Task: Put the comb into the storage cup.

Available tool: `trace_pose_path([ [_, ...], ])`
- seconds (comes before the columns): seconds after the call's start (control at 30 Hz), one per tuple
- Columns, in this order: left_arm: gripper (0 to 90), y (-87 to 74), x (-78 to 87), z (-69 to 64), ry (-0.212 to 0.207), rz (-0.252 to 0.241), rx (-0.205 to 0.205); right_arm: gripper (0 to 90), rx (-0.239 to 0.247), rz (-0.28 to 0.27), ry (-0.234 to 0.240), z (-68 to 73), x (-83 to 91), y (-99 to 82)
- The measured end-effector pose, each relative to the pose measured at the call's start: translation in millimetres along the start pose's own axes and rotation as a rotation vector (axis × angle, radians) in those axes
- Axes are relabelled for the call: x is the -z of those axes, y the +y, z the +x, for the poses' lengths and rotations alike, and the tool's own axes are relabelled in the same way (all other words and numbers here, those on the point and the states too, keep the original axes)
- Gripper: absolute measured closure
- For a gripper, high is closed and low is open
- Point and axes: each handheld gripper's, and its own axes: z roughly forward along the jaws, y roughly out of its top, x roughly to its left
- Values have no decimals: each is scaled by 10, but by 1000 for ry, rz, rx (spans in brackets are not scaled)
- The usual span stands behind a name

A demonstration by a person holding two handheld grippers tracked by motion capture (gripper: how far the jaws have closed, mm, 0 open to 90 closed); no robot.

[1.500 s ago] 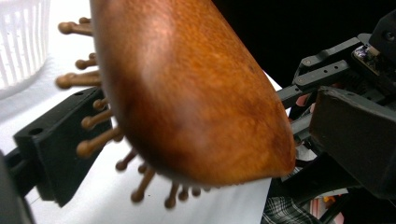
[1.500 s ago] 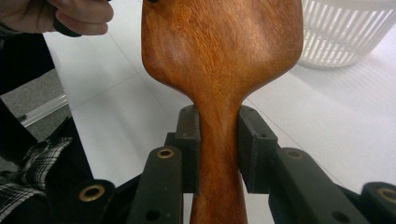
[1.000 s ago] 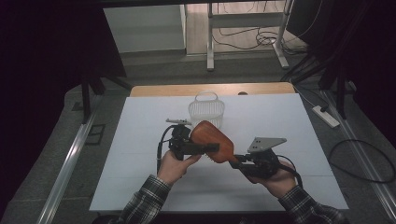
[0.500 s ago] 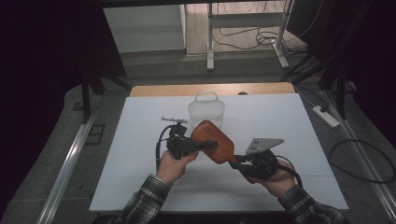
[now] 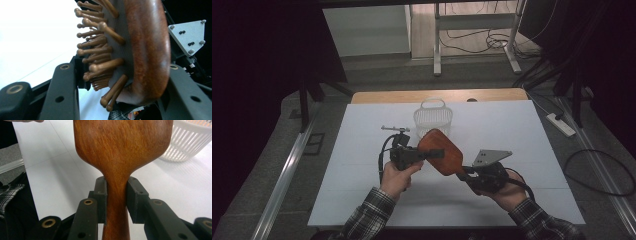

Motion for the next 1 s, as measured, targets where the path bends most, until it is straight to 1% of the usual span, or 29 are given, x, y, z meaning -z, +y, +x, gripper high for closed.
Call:
trace_pose_path([
  [0.07, 534, 4, 0, -12, 4, 3, -4, 706, -1, -2, 2, -1, 1, -1],
  [0.13, 534, 11, -1, -38, 21, 6, -22, 691, -7, 2, 10, -8, -1, -4],
  [0.2, 534, 14, 11, -52, 38, -2, -33, 649, -6, 8, 4, -15, -5, -13],
  [0.23, 534, 14, 11, -52, 38, -2, -33, 649, -6, 8, 4, -15, -5, -13],
  [0.27, 534, 19, 29, -49, 40, -8, -34, 605, -4, 11, -5, -20, -6, -17],
  [0.3, 534, 19, 29, -49, 40, -8, -34, 605, -4, 11, -5, -20, -6, -17],
  [0.33, 534, 21, 40, -51, 43, -13, -32, 584, -4, 13, -6, -22, -7, -17],
  [0.43, 533, 32, 62, -61, 57, -15, -38, 532, -3, 24, -12, -29, -7, -17],
  [0.5, 533, 44, 80, -71, 72, -8, -49, 499, -7, 35, -17, -33, -4, -18],
  [0.57, 533, 50, 89, -77, 83, -7, -56, 474, -10, 42, -3, -38, 2, -20],
  [0.6, 533, 50, 89, -77, 83, -7, -56, 474, -10, 42, -3, -38, 2, -20],
  [0.63, 532, 55, 98, -83, 93, -4, -61, 454, -16, 55, 6, -42, 7, -24],
  [0.67, 533, 55, 98, -83, 93, -4, -61, 454, -16, 55, 6, -42, 7, -24],
  [0.73, 532, 64, 117, -87, 107, -1, -71, 401, -26, 73, 6, -53, 12, -38],
  [0.77, 532, 64, 117, -87, 107, -1, -71, 401, -26, 73, 6, -53, 12, -38],
  [0.83, 532, 73, 134, -93, 119, 1, -80, 362, -38, 80, -2, -64, 21, -53],
  [0.97, 532, 96, 169, -106, 140, 5, -92, 303, -66, 88, -5, -95, 45, -81],
  [1.0, 532, 100, 174, -109, 142, 4, -90, 294, -72, 91, -5, -100, 48, -88],
])
